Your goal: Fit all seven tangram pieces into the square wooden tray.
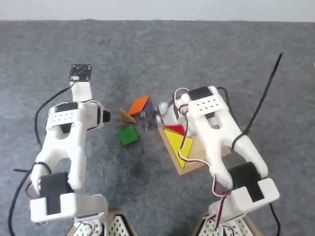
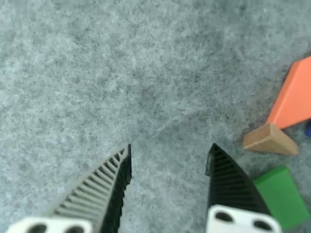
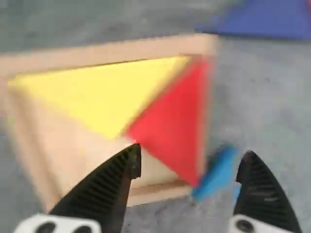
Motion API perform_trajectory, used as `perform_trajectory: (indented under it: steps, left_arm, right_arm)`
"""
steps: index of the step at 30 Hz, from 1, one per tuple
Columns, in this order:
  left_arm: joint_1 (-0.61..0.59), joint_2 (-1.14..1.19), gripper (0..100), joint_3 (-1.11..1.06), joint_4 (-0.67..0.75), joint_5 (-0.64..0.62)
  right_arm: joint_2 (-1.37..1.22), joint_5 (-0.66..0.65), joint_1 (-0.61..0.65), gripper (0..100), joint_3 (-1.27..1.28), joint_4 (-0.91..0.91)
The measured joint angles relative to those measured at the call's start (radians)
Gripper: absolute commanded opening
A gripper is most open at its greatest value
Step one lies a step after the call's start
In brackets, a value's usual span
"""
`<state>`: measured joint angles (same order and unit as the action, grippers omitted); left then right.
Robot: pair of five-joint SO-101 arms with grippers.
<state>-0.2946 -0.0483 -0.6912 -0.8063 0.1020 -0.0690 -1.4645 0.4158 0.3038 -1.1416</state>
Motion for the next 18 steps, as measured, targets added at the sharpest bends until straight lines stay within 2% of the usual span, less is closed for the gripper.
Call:
perform_trajectory:
  steps: [5, 9, 12, 18]
  left_arm:
    - [0.0, 0.0, 25, 0.0, 0.0, 0.0]
    - [0.0, 0.0, 25, 0.0, 0.0, 0.0]
    - [-0.002, 0.0, 25, 0.0, 0.0, 0.0]
    - [-0.002, 0.0, 25, 0.0, 0.0, 0.0]
  right_arm:
    - [0.0, 0.466, 0.078, 30.6, -0.017, 0.107]
    - [-0.038, 0.72, 0.098, 30.6, -0.02, 0.215]
    - [-0.077, 0.818, 0.091, 30.6, -0.018, 0.264]
    - [-0.115, 0.847, 0.1, 30.6, -0.02, 0.276]
